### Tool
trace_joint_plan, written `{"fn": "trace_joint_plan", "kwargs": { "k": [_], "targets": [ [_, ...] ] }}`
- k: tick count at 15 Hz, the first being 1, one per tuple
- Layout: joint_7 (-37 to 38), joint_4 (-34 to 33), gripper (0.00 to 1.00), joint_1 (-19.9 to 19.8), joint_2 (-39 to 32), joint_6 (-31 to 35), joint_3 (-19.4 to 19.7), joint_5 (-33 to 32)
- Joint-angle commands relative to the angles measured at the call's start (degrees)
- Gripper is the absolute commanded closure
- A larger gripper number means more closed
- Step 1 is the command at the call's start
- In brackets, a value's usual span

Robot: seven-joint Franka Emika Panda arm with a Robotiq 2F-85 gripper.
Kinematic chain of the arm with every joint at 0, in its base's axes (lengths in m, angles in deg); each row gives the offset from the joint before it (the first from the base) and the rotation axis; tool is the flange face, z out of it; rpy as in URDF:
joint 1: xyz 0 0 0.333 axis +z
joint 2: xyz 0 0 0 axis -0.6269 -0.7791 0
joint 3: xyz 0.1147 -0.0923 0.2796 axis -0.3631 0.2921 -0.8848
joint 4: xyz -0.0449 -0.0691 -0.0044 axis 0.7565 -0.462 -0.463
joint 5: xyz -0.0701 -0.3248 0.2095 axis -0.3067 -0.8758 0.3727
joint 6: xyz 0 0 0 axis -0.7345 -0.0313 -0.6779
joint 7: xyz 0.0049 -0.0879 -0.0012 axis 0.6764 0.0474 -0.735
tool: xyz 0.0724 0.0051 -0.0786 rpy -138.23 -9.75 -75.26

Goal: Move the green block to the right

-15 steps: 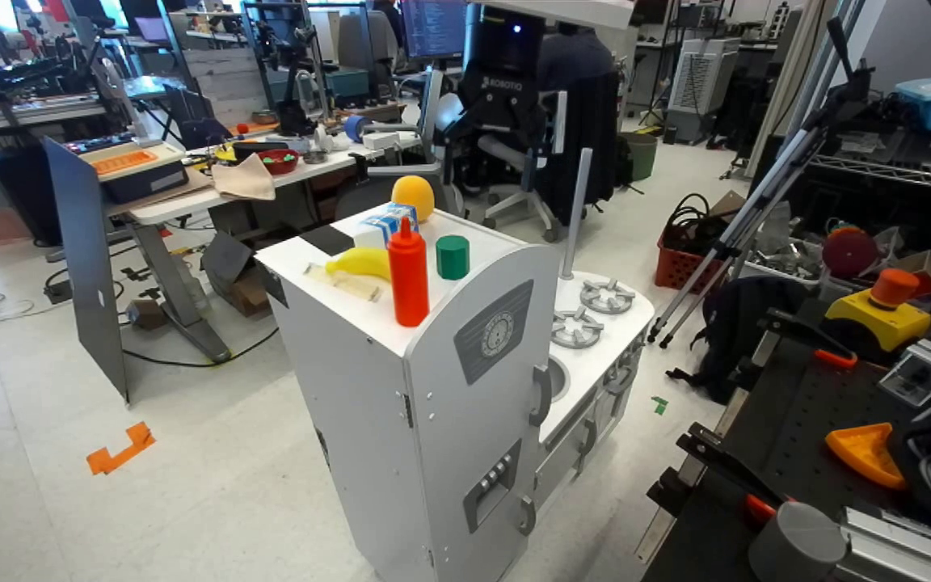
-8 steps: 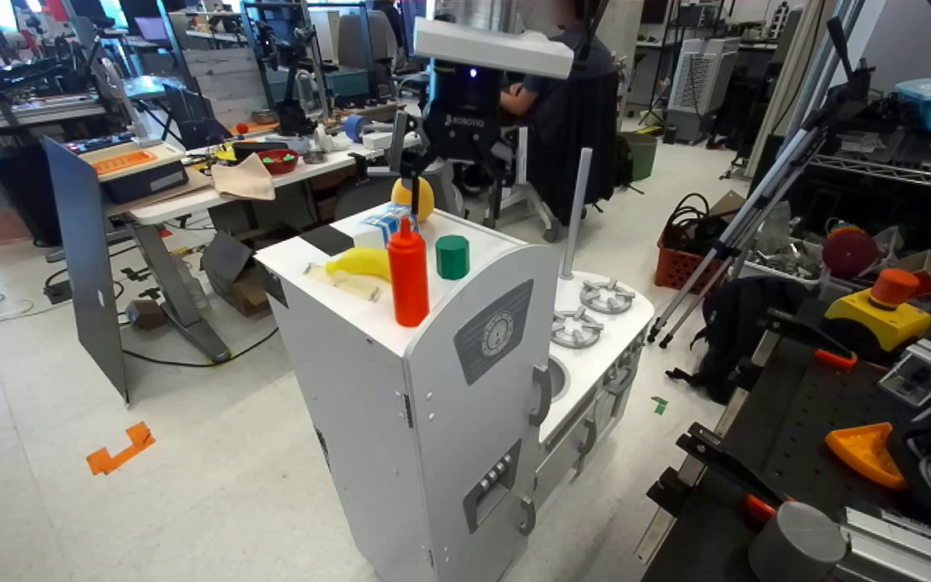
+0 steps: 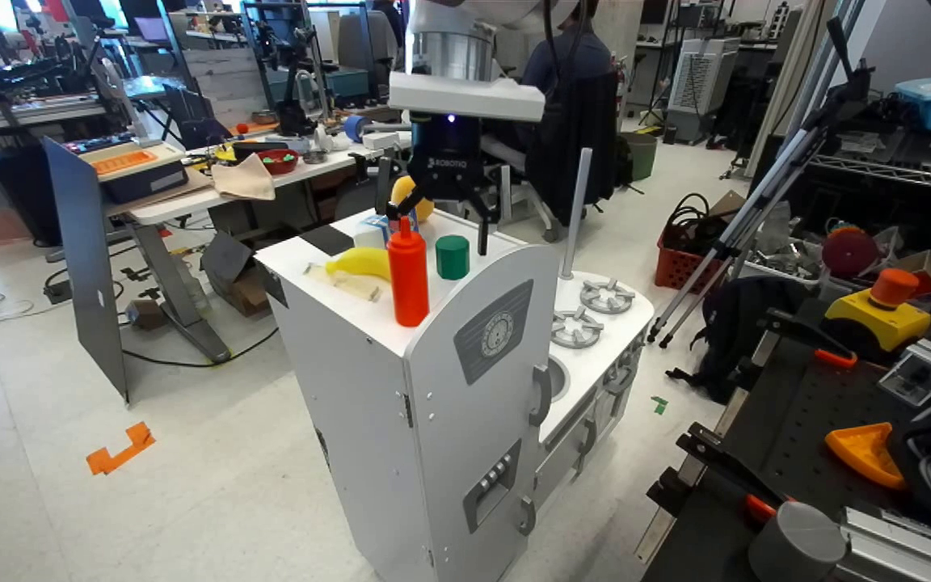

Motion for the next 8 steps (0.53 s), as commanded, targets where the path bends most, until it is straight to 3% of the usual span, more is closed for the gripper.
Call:
{"fn": "trace_joint_plan", "kwargs": {
  "k": [1, 2, 8],
  "targets": [
    [2.16, -3.05, 0.25, 1.18, -2.1, -1.55, 0.74, 0.46],
    [2.48, -3.13, 0.26, 1.32, -2.24, -1.41, 0.83, 0.32],
    [4.23, -0.97, 0.73, 2.1, -0.48, 1.26, 2.14, -1.34]
  ]
}}
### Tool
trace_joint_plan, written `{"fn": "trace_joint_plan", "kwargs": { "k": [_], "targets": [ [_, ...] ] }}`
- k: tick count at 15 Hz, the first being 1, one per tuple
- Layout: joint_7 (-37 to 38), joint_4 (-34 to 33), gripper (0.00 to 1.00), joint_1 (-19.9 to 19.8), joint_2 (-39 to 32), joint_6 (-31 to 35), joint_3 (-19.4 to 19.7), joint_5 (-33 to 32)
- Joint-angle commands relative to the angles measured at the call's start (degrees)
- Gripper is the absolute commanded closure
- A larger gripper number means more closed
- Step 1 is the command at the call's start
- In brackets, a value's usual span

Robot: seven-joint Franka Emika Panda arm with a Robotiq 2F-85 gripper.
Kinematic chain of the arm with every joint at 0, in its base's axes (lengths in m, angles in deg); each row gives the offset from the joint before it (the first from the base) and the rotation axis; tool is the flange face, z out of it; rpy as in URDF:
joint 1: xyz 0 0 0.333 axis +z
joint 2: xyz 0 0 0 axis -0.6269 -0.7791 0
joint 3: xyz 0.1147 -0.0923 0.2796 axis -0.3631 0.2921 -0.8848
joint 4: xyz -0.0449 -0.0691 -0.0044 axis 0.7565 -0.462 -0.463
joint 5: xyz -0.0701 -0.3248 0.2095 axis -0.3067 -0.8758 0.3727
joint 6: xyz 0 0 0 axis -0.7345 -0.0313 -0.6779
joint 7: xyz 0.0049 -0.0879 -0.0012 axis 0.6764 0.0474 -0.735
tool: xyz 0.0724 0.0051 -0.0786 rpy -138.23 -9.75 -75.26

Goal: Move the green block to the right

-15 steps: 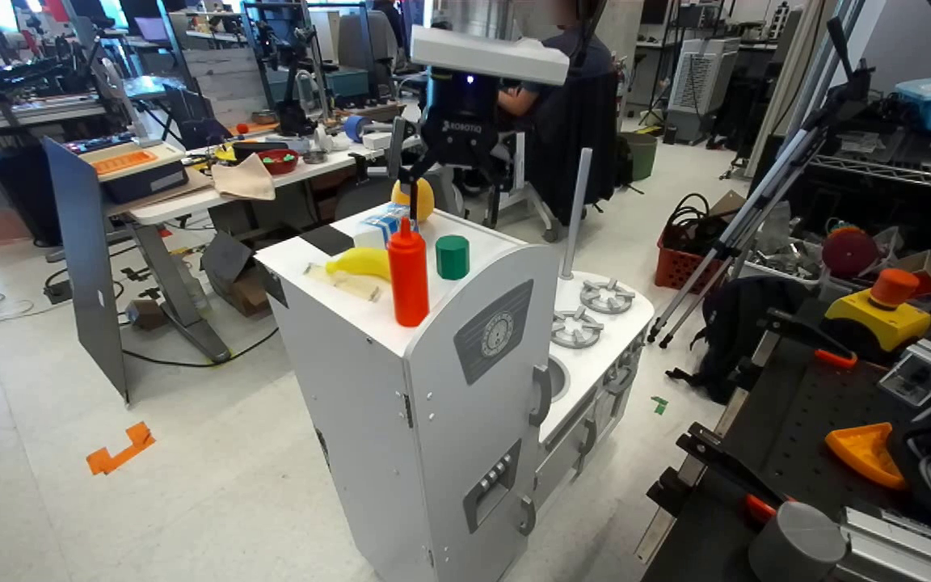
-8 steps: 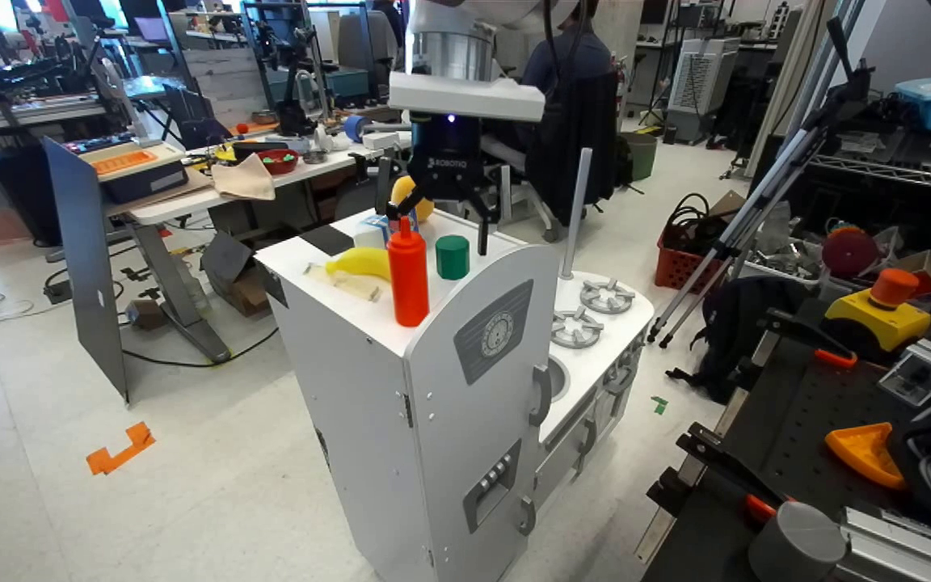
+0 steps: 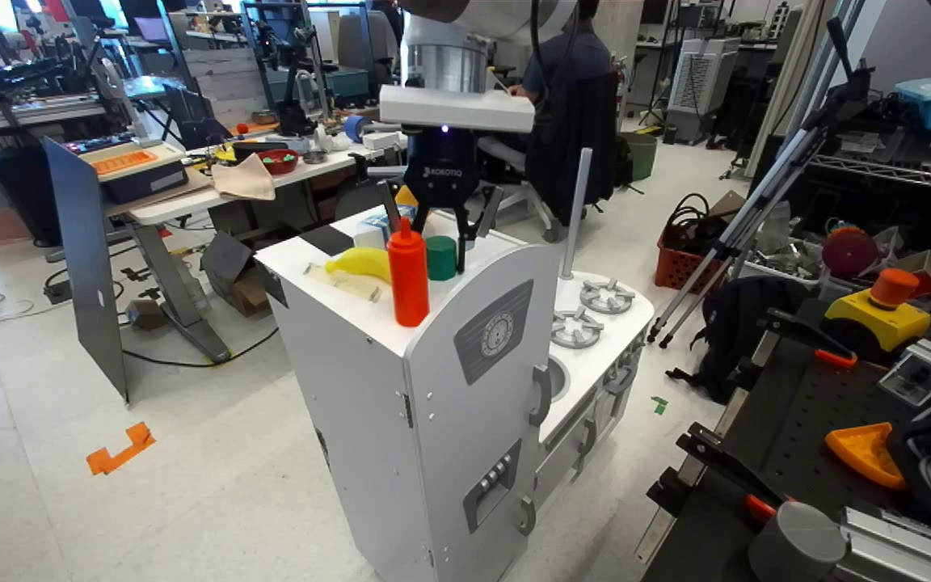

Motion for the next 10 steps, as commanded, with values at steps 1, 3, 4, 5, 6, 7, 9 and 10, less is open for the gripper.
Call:
{"fn": "trace_joint_plan", "kwargs": {
  "k": [1, 3, 4, 5, 6, 7, 9, 10],
  "targets": [
    [2.04, 0.84, 0.81, 1.51, 1.49, 1.4, 2.02, -1.73],
    [2.68, 1.71, 0.81, 1.72, 2.32, 2.61, 3.01, -3.08],
    [3.04, 1.88, 0.81, 1.75, 2.52, 3.21, 3.44, -3.64],
    [3.67, 1.82, 0.81, 1.55, 2.56, 3.69, 4.03, -4.1],
    [4.21, 1.65, 0.81, 1.39, 2.52, 4.11, 4.42, -4.53],
    [4.88, 1.28, 0.81, 0.98, 2.33, 4.33, 4.84, -4.69],
    [6.18, 0.04, 0.81, 0.04, 1.63, 4.53, 5.47, -4.0],
    [6.84, -0.53, 0.81, -0.26, 1.3, 4.17, 5.79, -3.85]
  ]
}}
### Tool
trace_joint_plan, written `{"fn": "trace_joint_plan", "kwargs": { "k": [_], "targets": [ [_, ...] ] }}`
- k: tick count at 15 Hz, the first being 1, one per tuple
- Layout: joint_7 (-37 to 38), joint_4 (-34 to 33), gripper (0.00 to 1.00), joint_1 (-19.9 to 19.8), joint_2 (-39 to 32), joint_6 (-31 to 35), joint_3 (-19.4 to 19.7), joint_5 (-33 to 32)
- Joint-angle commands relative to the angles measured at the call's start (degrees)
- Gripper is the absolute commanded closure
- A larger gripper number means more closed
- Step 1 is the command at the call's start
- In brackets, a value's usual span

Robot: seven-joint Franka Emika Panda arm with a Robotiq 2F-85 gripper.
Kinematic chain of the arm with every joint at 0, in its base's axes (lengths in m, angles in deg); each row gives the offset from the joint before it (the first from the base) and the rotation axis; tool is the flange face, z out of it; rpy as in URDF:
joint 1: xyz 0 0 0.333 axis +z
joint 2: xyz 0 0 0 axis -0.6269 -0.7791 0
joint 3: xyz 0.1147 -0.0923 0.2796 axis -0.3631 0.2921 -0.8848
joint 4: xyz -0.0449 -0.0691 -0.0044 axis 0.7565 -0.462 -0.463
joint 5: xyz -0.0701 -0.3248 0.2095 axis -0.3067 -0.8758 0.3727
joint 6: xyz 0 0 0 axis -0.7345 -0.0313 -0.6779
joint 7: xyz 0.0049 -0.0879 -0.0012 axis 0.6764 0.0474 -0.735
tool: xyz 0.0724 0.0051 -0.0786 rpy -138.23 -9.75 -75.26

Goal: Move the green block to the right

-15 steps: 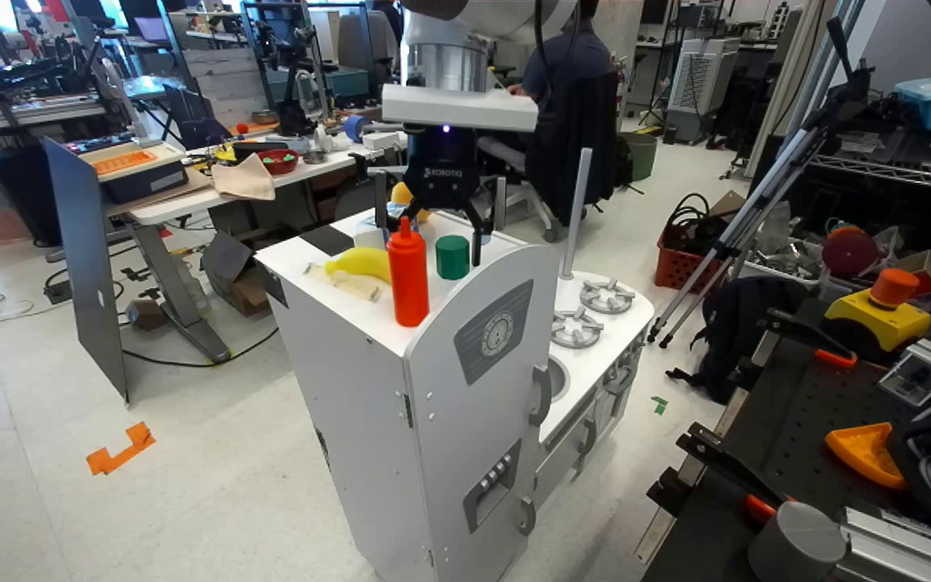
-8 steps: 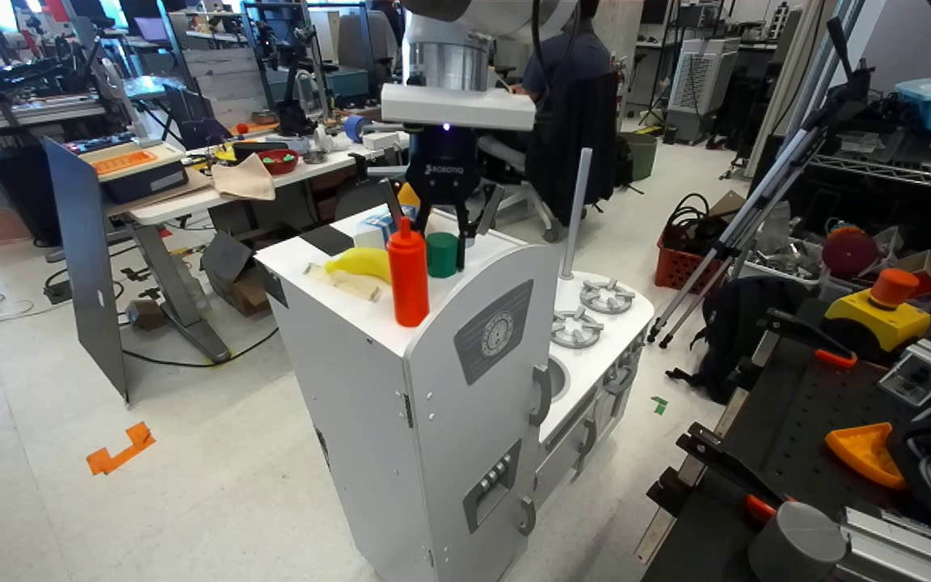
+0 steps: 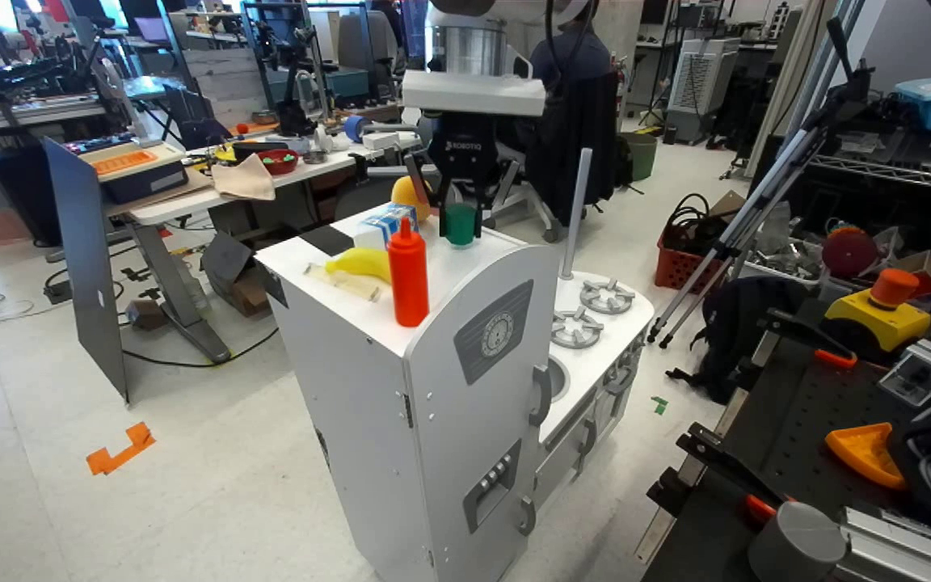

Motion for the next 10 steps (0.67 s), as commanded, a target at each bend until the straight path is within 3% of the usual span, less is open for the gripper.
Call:
{"fn": "trace_joint_plan", "kwargs": {
  "k": [1, 10],
  "targets": [
    [3.27, -1.66, 0.81, -1.12, -0.58, 0.06, 0.99, 0.4],
    [7.98, -9.11, 0.81, -3.08, -5.92, -0.29, 0.21, 2.59]
  ]
}}
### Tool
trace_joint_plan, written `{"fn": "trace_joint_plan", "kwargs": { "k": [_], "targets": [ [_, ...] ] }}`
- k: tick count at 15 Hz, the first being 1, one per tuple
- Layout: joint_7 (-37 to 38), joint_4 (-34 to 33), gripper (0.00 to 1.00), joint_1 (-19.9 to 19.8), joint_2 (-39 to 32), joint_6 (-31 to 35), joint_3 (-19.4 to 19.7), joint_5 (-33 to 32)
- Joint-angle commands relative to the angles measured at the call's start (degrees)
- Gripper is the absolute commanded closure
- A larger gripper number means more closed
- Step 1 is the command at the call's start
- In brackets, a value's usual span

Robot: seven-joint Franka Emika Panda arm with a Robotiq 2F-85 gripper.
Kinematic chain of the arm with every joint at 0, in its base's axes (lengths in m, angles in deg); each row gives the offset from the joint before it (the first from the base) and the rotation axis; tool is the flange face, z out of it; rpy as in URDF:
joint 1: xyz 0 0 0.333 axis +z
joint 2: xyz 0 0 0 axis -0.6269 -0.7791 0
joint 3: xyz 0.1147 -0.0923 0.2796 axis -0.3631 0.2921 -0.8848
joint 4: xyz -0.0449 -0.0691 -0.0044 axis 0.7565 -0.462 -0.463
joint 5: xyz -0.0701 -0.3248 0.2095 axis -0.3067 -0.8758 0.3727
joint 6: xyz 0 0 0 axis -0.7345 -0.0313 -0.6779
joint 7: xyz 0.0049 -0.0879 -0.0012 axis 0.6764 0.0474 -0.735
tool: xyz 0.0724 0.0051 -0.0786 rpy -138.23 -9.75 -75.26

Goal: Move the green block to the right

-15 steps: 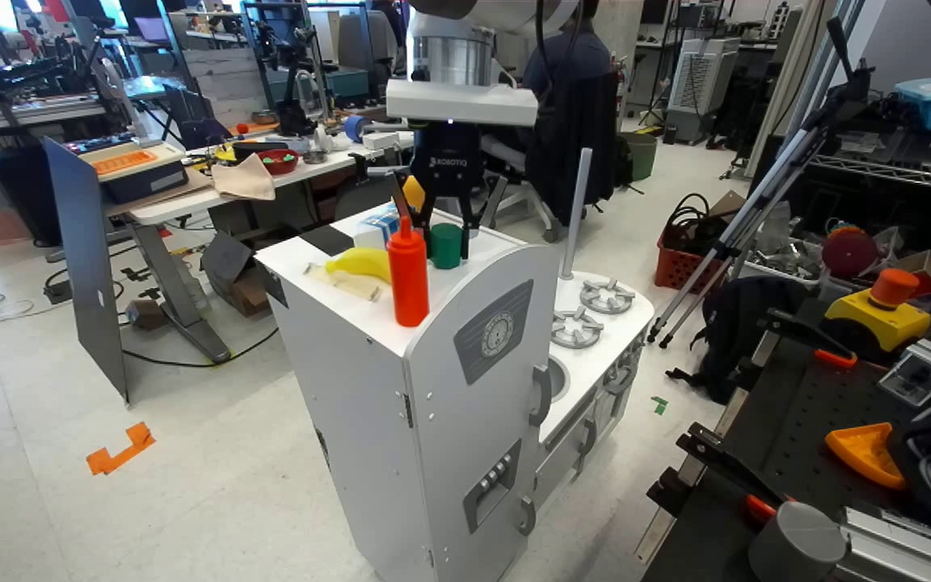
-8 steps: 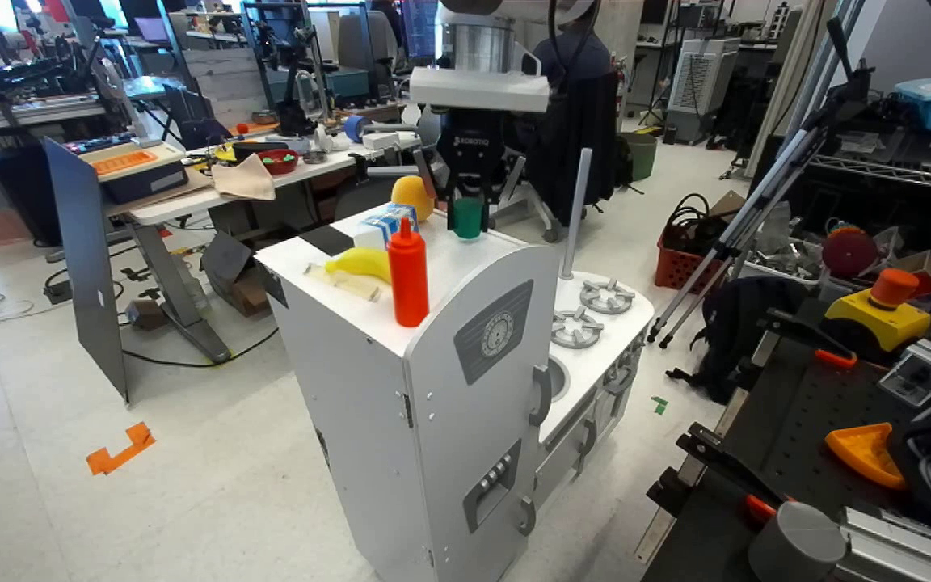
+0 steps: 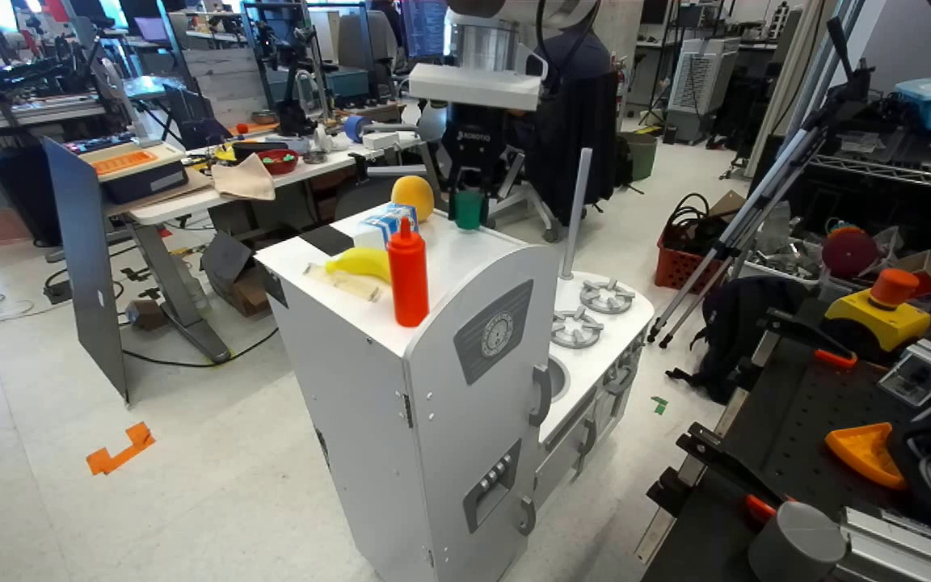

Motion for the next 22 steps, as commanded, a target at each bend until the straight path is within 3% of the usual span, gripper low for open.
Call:
{"fn": "trace_joint_plan", "kwargs": {
  "k": [1, 7, 8, 10, 13, 18, 22],
  "targets": [
    [2.41, -6.23, 0.81, -0.53, -4.21, -0.46, -0.92, 1.24],
    [4.4, -12.58, 0.81, -0.34, -8.53, -1.59, -1.43, 0.87],
    [4.63, -13.1, 0.32, -0.39, -8.82, -1.85, -1.53, 0.96],
    [4.32, -13.07, 0.24, -0.32, -8.73, -2.46, -1.61, 0.64],
    [3.05, -11.22, 0.02, -0.43, -7.53, -2.5, -2.13, 0.7],
    [-2.04, -3.03, 0.0, -0.61, -2.05, -1.0, -3.31, 0.77],
    [-8.28, 8.9, 0.0, -0.28, 6.73, 3.15, -3.2, 0.34]
  ]
}}
